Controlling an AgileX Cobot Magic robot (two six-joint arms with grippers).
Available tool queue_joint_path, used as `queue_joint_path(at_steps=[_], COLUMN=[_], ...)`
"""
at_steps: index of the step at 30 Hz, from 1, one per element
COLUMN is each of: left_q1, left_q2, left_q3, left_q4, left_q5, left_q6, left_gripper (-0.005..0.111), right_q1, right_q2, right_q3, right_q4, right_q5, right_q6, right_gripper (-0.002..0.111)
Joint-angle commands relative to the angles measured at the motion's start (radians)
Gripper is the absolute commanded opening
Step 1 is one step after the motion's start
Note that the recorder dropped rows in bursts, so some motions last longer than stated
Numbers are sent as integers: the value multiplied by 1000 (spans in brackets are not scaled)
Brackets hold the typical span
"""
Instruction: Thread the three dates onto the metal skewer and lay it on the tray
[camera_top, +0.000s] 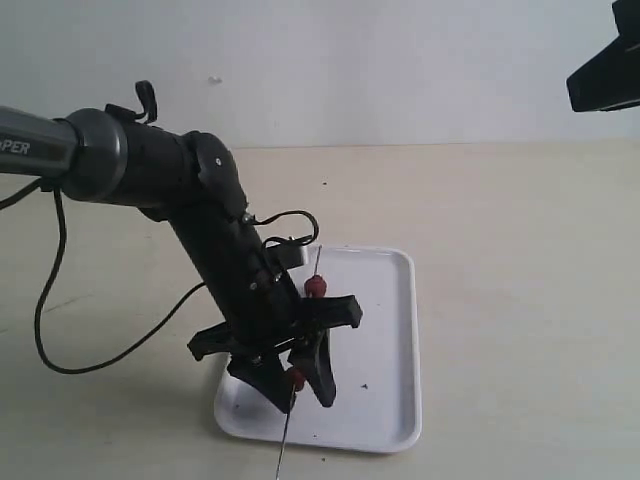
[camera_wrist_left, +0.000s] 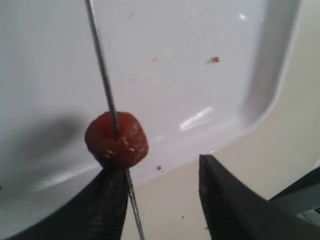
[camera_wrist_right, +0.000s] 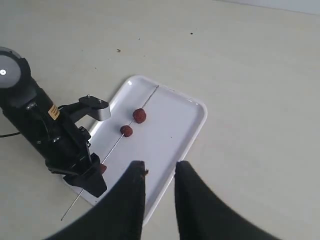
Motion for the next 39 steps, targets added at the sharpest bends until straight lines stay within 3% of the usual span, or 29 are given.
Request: queue_joint_path(at_steps=[1, 12, 18, 20, 23, 24, 26, 27, 29, 32, 39], left_q1=[-4, 3, 13, 27, 65, 77, 100, 108, 118, 118, 118], left_q2=[0, 24, -38, -72, -162, -214, -325, -381, -561, -752, -1169], left_q3=[-62, -188, -247, -247, -245, -228, -158, -112, 61, 274, 783], left_q4=[41, 112, 307, 381, 421, 432, 442, 442, 462, 483, 479], left_q5=[50, 148, 148, 148, 148, 148, 29, -44, -283, -516, -881], left_q6=[-40, -93, -81, -63, -20, -3, 28, 44, 64, 65, 63], left_gripper=[46, 45, 45, 36, 0, 0, 0, 0, 0, 0, 0], right_q1=[-4, -4, -4, -4, -4, -4, -4, -4, -4, -4, -4], right_q2=[0, 45, 59, 59, 57, 46, -3, -29, -112, -192, -348], right_q3=[3, 3, 3, 3, 5, 16, 79, 119, 263, 406, 646], right_q4=[-1, 1, 1, -2, -37, -60, -75, -75, -72, -75, -77], right_q5=[-18, -27, -33, -40, -40, -62, -158, -209, -340, -459, -574], right_q6=[-5, -5, -5, -5, -5, -1, 18, 17, 17, 13, -29], right_gripper=[23, 23, 23, 23, 20, 15, 1, 0, 0, 0, 0])
